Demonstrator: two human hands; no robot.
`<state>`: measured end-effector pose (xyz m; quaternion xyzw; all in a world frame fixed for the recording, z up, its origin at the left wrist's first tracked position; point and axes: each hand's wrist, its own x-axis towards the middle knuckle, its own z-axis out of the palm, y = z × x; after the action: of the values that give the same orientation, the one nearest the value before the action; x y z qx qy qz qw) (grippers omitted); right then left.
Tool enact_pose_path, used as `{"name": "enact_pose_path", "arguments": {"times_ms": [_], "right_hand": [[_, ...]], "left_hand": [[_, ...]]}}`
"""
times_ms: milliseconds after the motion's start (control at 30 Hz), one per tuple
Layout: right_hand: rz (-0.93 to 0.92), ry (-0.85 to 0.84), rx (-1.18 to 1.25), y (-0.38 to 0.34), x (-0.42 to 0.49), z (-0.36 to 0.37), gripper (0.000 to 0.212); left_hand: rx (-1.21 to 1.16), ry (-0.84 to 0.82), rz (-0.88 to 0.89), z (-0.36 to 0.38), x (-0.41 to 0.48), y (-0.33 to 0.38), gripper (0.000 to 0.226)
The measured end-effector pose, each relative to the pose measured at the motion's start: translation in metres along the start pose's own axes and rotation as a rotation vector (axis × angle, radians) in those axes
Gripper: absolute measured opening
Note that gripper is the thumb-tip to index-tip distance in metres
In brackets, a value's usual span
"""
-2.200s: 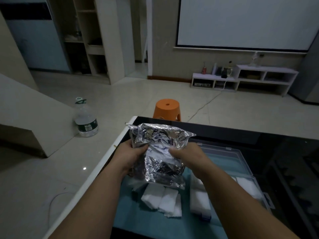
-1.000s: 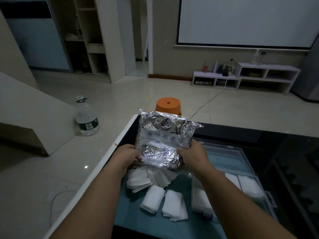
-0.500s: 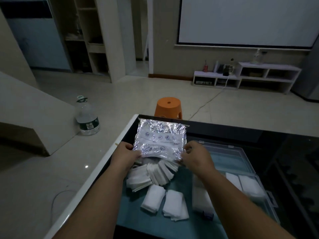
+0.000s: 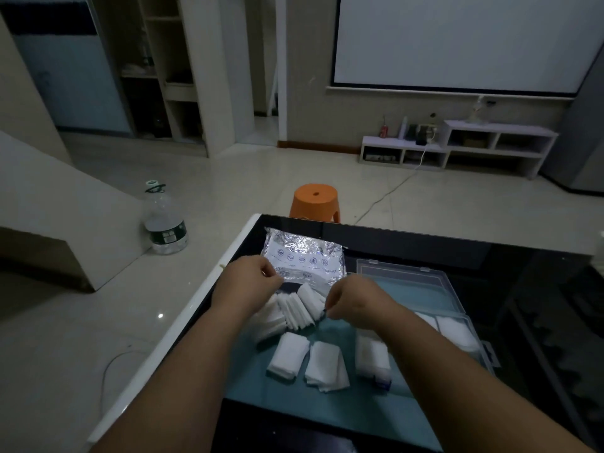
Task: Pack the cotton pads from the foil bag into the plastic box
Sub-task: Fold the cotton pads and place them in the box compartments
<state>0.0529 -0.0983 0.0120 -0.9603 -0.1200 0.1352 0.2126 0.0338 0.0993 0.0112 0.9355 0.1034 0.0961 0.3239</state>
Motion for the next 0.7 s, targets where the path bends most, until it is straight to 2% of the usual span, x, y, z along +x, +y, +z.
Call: {"name": "enact_pose_path", "arguments": {"times_ms": [133, 200, 267, 367, 467, 533, 700], "right_hand": [[-0.037, -0.051, -0.221, -0.004, -0.016, 0.014, 0.020], [-0.065, -0.065, -0.347, -0.004, -0.021, 0.023, 0.031], [-0.102, -0.059, -0.448, -0.002, -0.027, 0.028, 0.047], [-0.151, -0.049, -0.558, -0.001, -0.032, 0.032, 0.055], [-0.169, -0.036, -0.648, -0.002, -0.035, 0.036, 0.047], [-0.170, -0.035, -0.688, -0.003, -0.036, 0.039, 0.044], [-0.146, -0.068, -0.722, -0.005, -0.038, 0.045, 0.031]], "left_hand": [[0.231, -0.338, 0.005, 0.001, -0.018, 0.013, 0.016], [0.324, -0.464, -0.057, 0.008, -0.025, 0.012, 0.016], [0.299, -0.539, -0.169, 0.014, -0.031, 0.010, 0.018], [0.336, -0.546, -0.191, 0.019, -0.038, 0.012, 0.020], [0.488, -0.497, -0.113, 0.025, -0.049, 0.016, 0.021], [0.509, -0.503, -0.123, 0.032, -0.053, 0.016, 0.028], [0.505, -0.533, -0.123, 0.036, -0.054, 0.015, 0.030]]}}
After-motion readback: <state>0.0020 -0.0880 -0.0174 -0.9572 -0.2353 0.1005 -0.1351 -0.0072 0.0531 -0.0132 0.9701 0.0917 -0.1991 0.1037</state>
